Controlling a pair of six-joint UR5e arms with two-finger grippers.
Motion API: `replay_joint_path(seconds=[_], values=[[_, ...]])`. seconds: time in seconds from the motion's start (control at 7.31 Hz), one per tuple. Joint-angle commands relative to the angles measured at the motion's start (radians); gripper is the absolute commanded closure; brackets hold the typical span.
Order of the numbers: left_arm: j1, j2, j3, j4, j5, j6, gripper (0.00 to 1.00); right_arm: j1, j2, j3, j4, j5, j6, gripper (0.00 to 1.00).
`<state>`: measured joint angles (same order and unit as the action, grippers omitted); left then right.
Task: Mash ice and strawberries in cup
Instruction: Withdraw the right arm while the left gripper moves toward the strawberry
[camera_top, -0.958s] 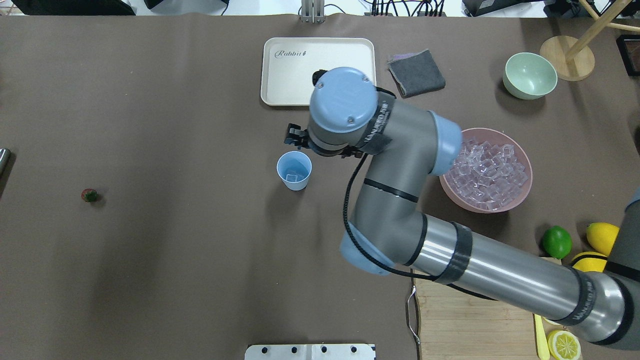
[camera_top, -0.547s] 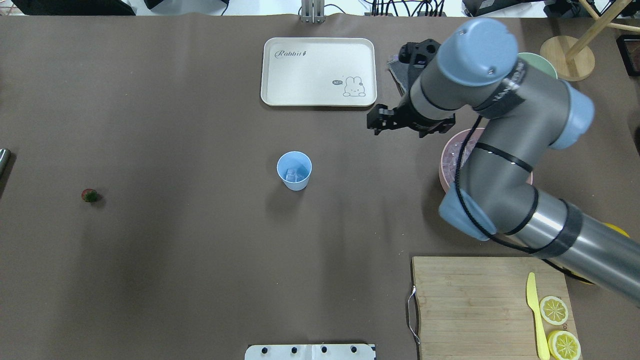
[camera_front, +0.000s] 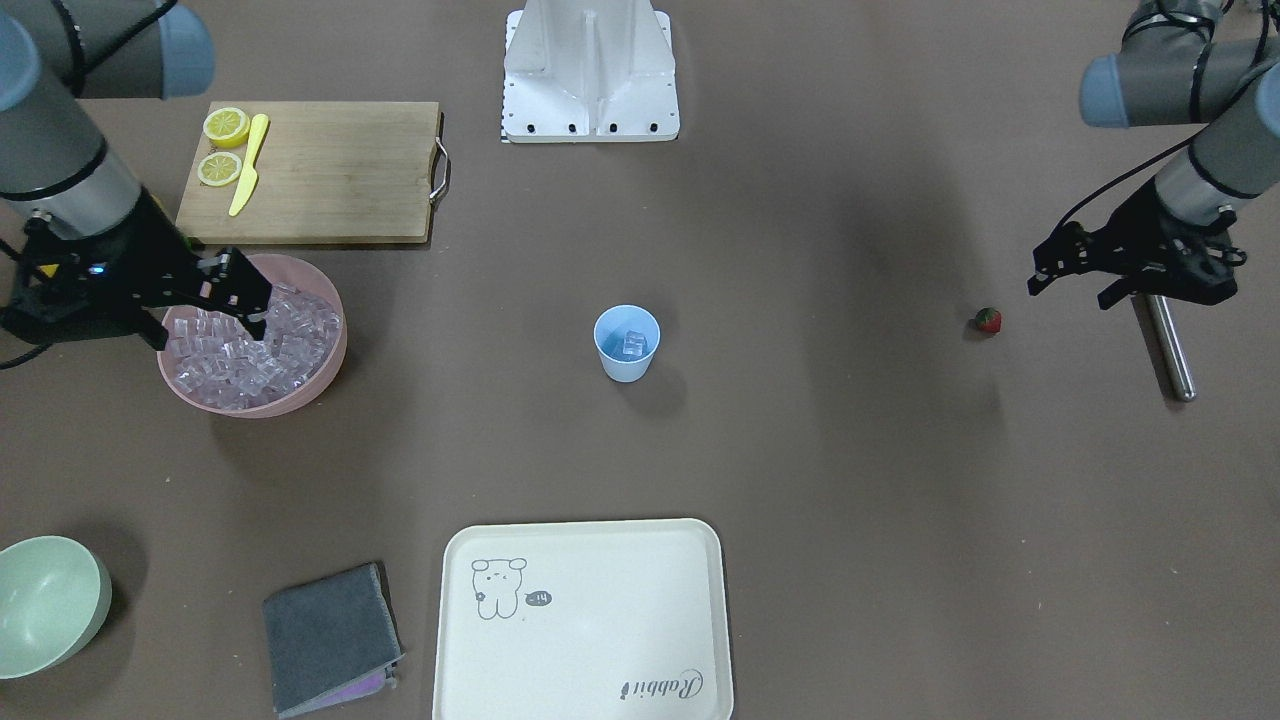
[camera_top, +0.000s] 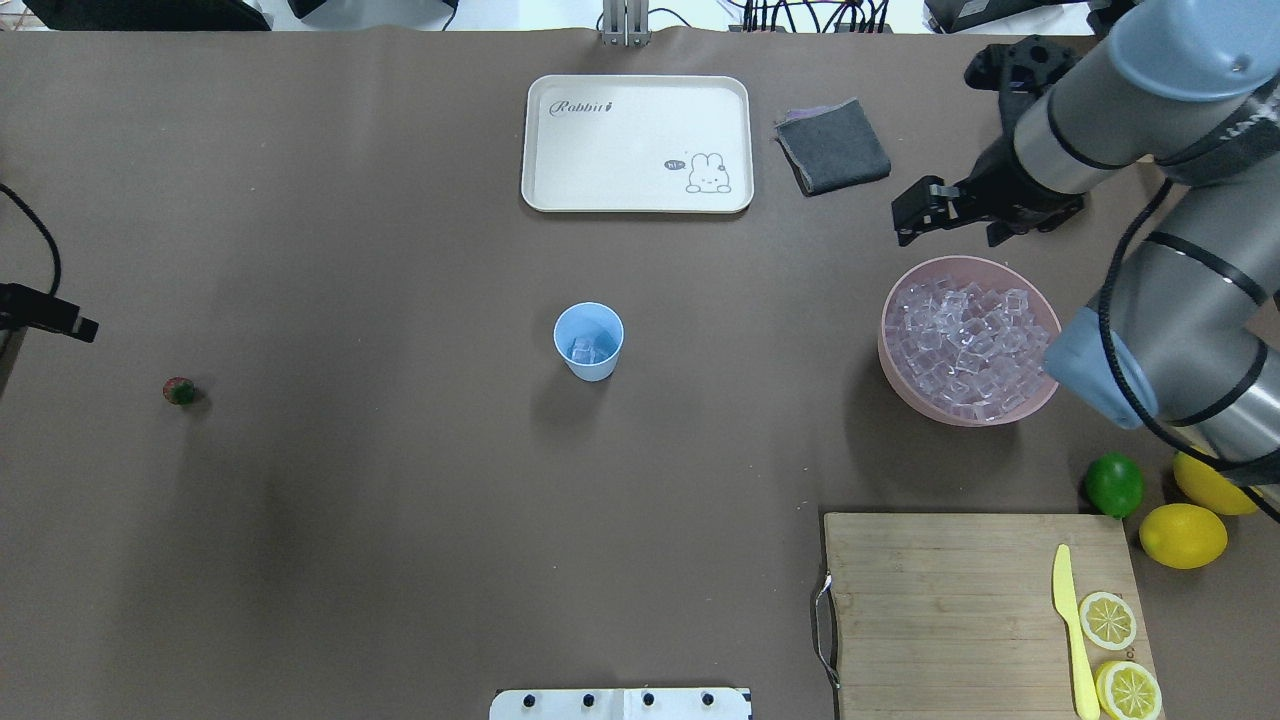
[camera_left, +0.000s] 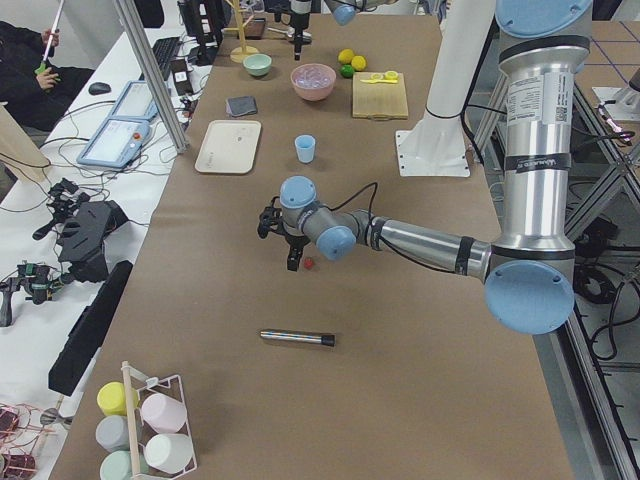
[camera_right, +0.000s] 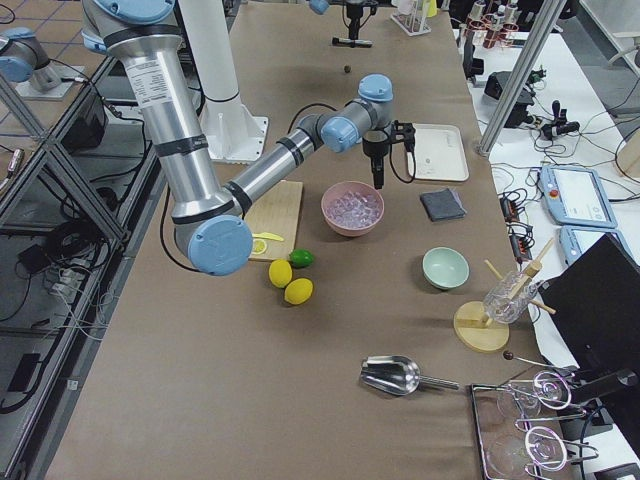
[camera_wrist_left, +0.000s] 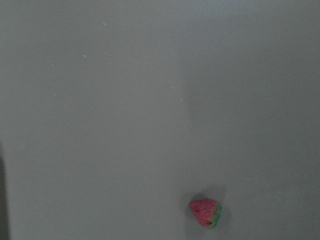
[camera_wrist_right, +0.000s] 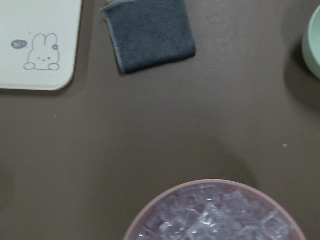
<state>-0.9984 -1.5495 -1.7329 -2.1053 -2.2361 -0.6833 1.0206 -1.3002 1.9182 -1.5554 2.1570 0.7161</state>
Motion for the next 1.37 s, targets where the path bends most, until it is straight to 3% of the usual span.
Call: replay_joint_path(seconds=[0.0,0.27,0.41,0.55,0.82,1.23], values=[[0.07,-0.047,0.068,-0.038,0.058,-0.067,0.03,0.161,-0.143,0.001,0.003,0.101,-0.273,0.02],[0.106,-0.061,0.07,-0.038,0.111,-0.073,0.07,0.344,-0.236,-0.066,-0.008,0.191,-0.616,0.02],[0.106,-0.057,0.072,-0.039,0.113,-0.07,0.15,0.405,-0.247,-0.112,-0.008,0.208,-0.724,0.02],[0.107,-0.046,0.075,-0.039,0.116,-0.067,0.21,0.441,-0.257,-0.125,-0.02,0.21,-0.786,0.02],[0.144,-0.044,0.11,-0.06,0.171,-0.07,0.21,0.489,-0.257,-0.126,-0.086,0.208,-0.858,0.02],[0.152,-0.043,0.119,-0.11,0.171,-0.102,0.26,0.582,-0.226,-0.189,-0.204,0.199,-1.01,0.01]])
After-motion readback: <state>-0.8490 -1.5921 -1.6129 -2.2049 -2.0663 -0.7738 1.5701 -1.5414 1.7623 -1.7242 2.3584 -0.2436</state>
